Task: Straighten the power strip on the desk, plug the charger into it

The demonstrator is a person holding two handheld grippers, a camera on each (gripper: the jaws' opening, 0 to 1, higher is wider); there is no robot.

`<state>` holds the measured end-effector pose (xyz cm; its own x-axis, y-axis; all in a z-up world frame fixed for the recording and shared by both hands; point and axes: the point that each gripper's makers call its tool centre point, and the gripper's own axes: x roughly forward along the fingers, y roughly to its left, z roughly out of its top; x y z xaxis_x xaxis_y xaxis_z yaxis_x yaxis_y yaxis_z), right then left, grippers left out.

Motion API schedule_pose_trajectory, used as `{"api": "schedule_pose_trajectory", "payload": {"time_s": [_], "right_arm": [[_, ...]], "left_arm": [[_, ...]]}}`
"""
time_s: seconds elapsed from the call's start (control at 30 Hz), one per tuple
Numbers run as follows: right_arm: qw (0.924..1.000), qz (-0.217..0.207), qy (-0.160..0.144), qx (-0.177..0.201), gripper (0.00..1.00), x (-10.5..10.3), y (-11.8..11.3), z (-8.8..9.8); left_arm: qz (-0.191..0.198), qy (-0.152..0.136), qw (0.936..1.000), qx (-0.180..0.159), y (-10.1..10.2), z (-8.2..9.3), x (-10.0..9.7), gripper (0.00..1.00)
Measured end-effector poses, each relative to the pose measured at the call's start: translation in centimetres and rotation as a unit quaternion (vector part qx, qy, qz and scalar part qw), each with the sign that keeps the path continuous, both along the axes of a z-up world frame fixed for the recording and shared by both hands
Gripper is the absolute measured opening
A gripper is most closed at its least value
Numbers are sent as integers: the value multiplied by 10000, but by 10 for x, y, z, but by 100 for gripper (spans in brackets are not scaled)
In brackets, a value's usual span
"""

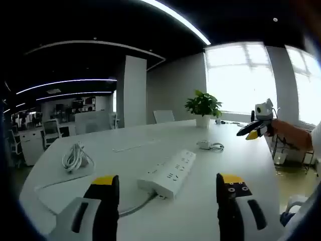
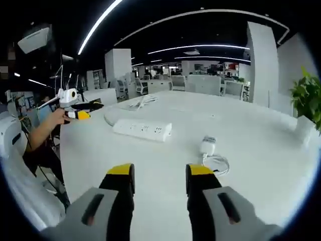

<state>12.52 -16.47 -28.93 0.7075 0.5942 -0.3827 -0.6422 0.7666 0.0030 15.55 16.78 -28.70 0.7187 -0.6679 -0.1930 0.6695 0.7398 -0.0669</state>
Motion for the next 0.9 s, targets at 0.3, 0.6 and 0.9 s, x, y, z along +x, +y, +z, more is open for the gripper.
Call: {"api": "schedule_pose_trajectory", "payload": {"time_s": [0.3,0.6,0.9], "right_arm": [[10000,16,0,3,40,0,2,-1],[10000,-6,36,24,40,1,0,-5],[10000,-13,87,12,40,2,0,-7]], "left_arm": [[6,-12,10000,3,0,0,0,81],[5,-1,10000,6,0,-2,1,80],[-23,61,10000,-11,-1,-9,2,80]]}}
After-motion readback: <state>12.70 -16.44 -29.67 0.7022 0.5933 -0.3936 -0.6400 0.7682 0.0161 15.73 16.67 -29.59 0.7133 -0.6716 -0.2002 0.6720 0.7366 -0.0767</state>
